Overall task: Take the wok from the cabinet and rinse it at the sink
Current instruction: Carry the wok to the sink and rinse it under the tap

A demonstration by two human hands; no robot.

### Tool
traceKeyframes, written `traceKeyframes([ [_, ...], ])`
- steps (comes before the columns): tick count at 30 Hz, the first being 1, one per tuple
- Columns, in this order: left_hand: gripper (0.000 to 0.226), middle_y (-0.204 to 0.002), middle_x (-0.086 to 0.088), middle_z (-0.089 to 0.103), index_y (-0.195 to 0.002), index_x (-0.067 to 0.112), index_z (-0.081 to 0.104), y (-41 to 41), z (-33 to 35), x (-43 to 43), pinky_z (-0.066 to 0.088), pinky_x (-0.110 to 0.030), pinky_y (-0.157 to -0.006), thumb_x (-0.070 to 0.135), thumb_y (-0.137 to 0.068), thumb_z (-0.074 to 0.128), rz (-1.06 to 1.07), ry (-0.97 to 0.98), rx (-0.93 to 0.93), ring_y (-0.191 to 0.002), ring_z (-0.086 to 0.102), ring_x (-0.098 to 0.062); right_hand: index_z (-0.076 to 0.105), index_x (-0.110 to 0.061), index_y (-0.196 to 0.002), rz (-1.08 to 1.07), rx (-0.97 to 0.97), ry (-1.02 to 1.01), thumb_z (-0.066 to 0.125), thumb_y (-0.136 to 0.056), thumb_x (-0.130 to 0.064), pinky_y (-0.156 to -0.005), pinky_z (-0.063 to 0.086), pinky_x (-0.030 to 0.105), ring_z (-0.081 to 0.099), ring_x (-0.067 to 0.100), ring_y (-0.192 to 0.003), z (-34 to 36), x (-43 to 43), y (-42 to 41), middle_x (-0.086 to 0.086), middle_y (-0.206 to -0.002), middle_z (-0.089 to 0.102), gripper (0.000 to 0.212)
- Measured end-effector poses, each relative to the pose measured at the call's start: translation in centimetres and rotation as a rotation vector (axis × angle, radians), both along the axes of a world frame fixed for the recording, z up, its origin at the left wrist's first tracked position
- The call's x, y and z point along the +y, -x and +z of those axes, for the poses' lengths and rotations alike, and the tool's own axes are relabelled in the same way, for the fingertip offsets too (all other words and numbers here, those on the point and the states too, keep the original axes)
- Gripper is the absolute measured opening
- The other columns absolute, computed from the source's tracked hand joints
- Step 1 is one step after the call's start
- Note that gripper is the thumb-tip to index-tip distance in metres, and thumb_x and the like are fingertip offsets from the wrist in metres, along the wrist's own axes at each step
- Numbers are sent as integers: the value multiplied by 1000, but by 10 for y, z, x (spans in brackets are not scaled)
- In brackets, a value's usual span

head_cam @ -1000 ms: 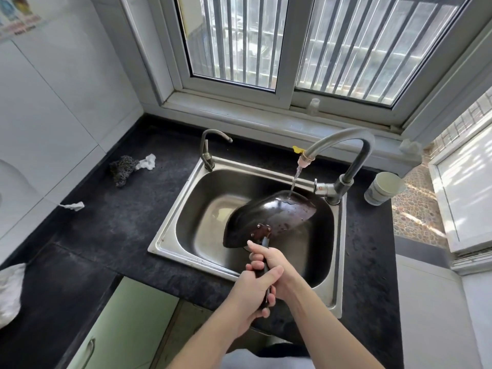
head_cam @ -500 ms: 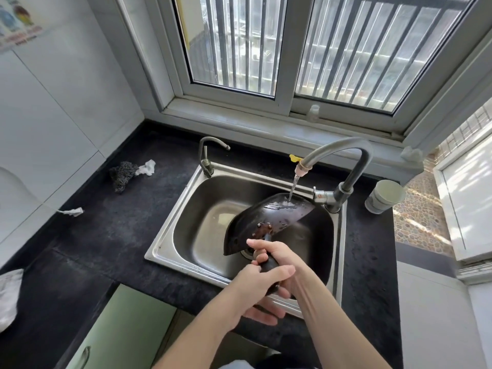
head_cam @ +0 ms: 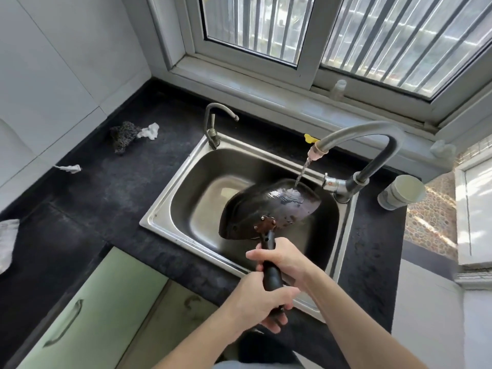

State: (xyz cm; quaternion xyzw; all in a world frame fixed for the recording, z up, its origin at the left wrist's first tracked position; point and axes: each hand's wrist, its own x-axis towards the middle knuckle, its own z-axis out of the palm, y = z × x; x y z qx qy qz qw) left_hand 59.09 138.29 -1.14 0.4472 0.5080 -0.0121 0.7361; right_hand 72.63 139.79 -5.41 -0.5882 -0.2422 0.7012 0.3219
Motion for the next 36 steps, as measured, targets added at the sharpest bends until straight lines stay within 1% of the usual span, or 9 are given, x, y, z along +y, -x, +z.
traceKeyframes([
  [4,27,-82,-3,71,-102,13,61,5,-2,-4,58,-29,-55,30,-85,73,-49,-21,31,-62,68,-14,54,-7,-73,-16,-12,-15,79,-81,-3,-56,53,23,60,13,-50,-11,-5,4,4,-56,57,27],
  [8,31,-81,-3,70,-103,9,61,6,2,2,57,-30,-53,30,-84,74,-42,-32,43,-62,66,-15,58,-7,-73,-12,55,-12,78,-84,-6,-62,56,28,62,16,-55,-10,-1,3,5,-59,61,23],
  [13,21,-76,-3,67,-87,10,61,0,8,8,52,-26,-47,26,-86,73,-16,-44,27,-59,61,-15,56,-7,-73,-36,163,37,78,-87,-16,-59,55,31,65,19,-60,-12,6,-4,6,-63,57,28],
  [17,19,-77,-4,67,-85,10,63,-8,17,16,53,-27,-49,27,-86,72,-11,-57,10,-61,61,-17,57,-4,-72,-64,198,78,75,-90,-19,-56,56,29,64,17,-59,-3,14,-10,7,-63,58,29],
  [20,22,-76,-2,68,-90,11,66,-12,20,24,54,-29,-51,31,-85,73,-8,-53,9,-63,61,-18,57,-6,-70,-103,216,99,77,-88,-19,-56,55,29,63,16,-56,4,20,-13,7,-64,58,30],
  [24,28,-77,-4,69,-91,8,67,-13,21,31,55,-30,-54,34,-84,74,-13,-52,24,-61,62,-16,56,-9,-77,-149,273,146,80,-85,-20,-59,55,32,61,18,-56,10,27,-14,6,-65,58,27],
  [30,35,-82,-6,71,-101,3,66,-9,22,36,56,-31,-58,33,-85,74,-1,-43,18,-62,63,-16,59,-8,-71,-112,214,114,83,-81,-16,-57,55,31,62,17,-55,6,31,-11,7,-64,59,27],
  [33,29,-82,-6,71,-96,5,66,-4,19,37,57,-31,-59,31,-85,74,-11,-38,14,-64,62,-17,60,-9,-68,-74,187,78,82,-81,-11,-54,55,29,61,16,-52,1,31,-8,8,-63,58,25],
  [36,22,-84,-5,73,-95,9,67,5,14,34,58,-31,-61,28,-86,74,-20,-44,6,-66,65,-17,62,-5,-75,-59,162,53,83,-79,-8,-58,55,31,62,17,-55,-5,27,-1,11,-65,60,21],
])
